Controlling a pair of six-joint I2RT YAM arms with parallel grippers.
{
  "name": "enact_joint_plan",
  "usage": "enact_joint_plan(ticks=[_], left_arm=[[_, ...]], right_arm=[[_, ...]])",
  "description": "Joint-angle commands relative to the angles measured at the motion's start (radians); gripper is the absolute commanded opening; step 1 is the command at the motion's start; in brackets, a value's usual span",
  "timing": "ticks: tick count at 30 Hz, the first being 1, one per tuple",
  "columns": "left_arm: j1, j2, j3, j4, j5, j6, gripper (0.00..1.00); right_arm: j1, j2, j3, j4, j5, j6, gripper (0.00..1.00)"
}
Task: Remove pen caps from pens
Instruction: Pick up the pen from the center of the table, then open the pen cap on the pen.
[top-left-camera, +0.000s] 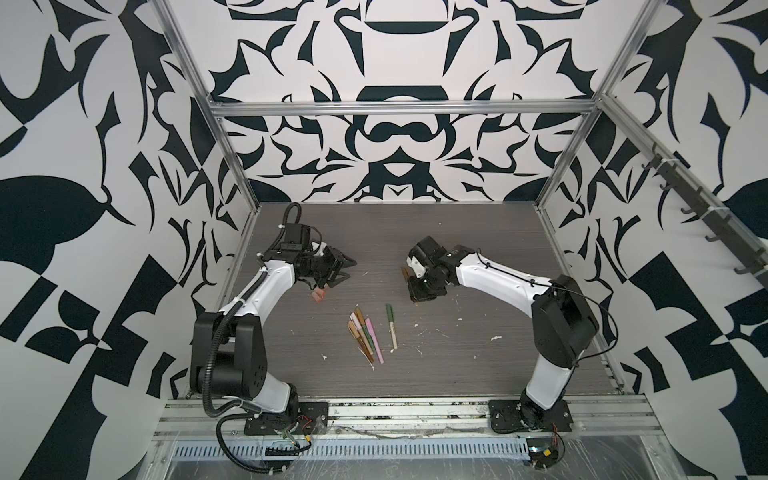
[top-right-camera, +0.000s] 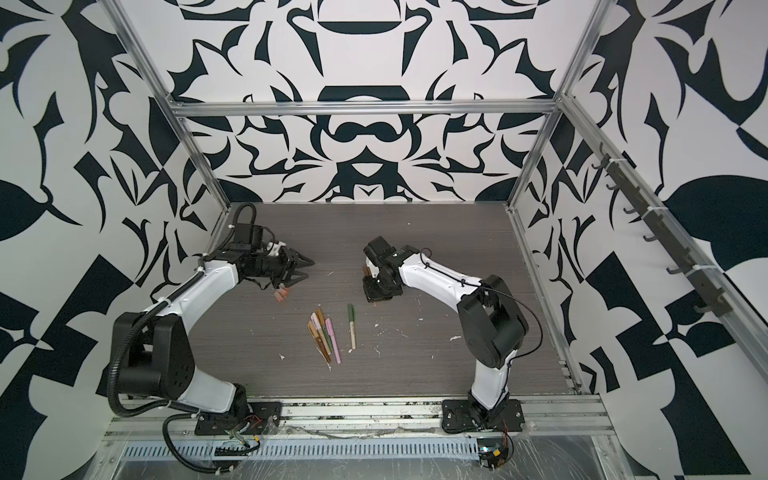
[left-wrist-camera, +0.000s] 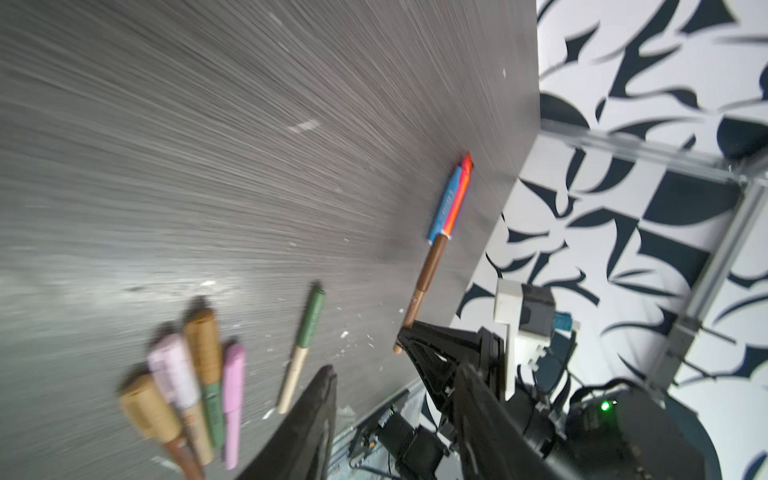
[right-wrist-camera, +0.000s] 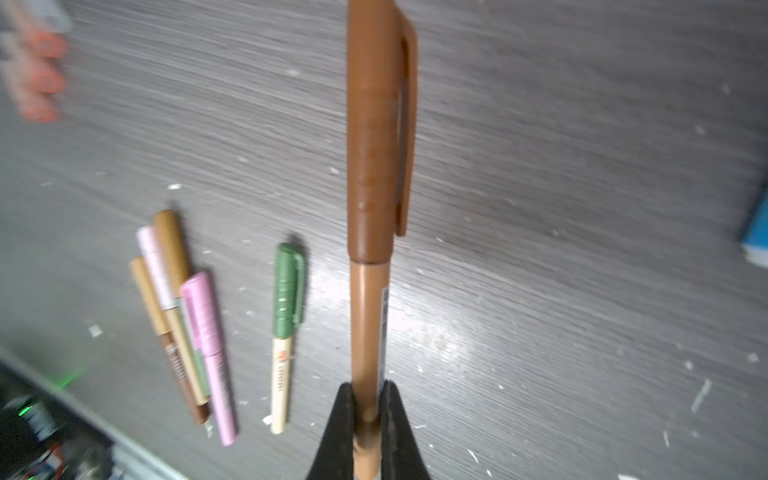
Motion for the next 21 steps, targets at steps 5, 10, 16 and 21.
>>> enact_joint_plan(ticks=[5,10,16,21], left_arm=[[-0.100,0.097,0.095,0.025,0.034,-0.027,0.49],[-0.134,0.144,0.139,0.003,0.031,-0.017,0.49],[-0.177,0.197,0.229,-0.095,-0.016,0.044,0.49],[-0.196,0.229,0.274,-0.156,-0.047,0.081,0.48]], right_arm=[[0.012,0.007,0.092,-0.032,-0.162,-0.047,0.00],[0.036,0.014,0.121,-0.041,-0.163,-0.039,0.00],[0.046,0.014,0.135,-0.040,-0.162,-0.031,0.00],[0.049,0.012,0.152,-0.040,-0.163,-0.027,0.00]])
